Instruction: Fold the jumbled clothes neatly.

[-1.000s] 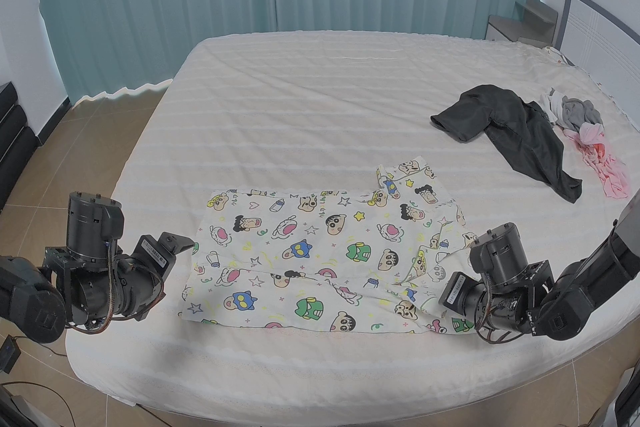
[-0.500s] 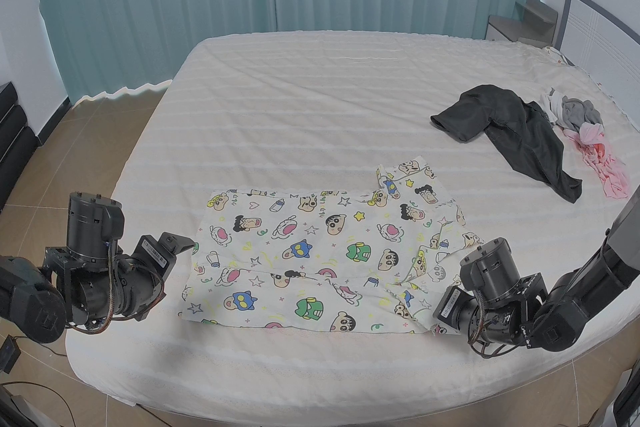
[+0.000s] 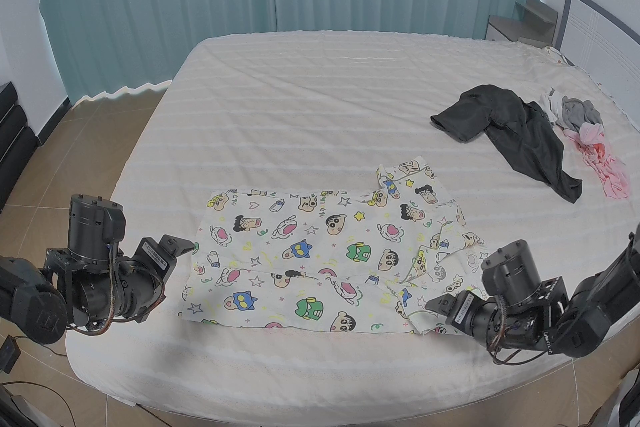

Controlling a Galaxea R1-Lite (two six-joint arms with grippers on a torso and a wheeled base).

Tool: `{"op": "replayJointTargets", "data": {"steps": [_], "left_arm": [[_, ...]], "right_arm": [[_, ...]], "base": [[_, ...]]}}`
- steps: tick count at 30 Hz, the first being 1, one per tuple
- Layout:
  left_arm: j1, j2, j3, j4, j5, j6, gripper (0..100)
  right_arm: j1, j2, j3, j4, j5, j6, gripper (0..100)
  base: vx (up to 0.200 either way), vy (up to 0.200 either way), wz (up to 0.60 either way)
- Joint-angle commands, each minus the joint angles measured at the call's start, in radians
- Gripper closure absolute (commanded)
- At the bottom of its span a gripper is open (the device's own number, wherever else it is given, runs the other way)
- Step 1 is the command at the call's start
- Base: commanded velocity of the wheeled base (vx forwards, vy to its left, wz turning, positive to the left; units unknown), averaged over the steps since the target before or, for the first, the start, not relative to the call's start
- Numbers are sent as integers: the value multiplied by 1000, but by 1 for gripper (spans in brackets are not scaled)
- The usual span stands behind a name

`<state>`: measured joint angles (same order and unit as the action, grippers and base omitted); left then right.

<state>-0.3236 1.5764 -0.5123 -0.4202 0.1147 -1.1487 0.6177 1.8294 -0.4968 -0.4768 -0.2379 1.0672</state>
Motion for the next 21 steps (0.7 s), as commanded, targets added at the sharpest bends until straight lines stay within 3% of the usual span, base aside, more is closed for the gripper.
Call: {"op": "replayJointTargets", "data": {"steps": [1, 6, 10, 15, 21], "left_arm": [[0, 2, 0, 0, 0, 0, 0], [-5, 2, 2, 0, 2, 0, 0], [-6, 1, 2, 0, 0, 0, 0], [-8, 4, 6, 0, -3, -2, 0], [-8, 7, 6, 0, -3, -2, 0]], "right_arm": [[-111, -148, 81, -2, 88, -89, 0], [-303, -159, 106, -6, 299, -290, 0], [-411, -108, 92, -52, 450, -405, 0], [-464, 33, 64, -187, 471, -478, 0], [-470, 182, 52, -352, 473, -520, 0]], "base": [[0, 0, 0], [0, 0, 0], [0, 0, 0], [0, 0, 0], [0, 0, 0]]}}
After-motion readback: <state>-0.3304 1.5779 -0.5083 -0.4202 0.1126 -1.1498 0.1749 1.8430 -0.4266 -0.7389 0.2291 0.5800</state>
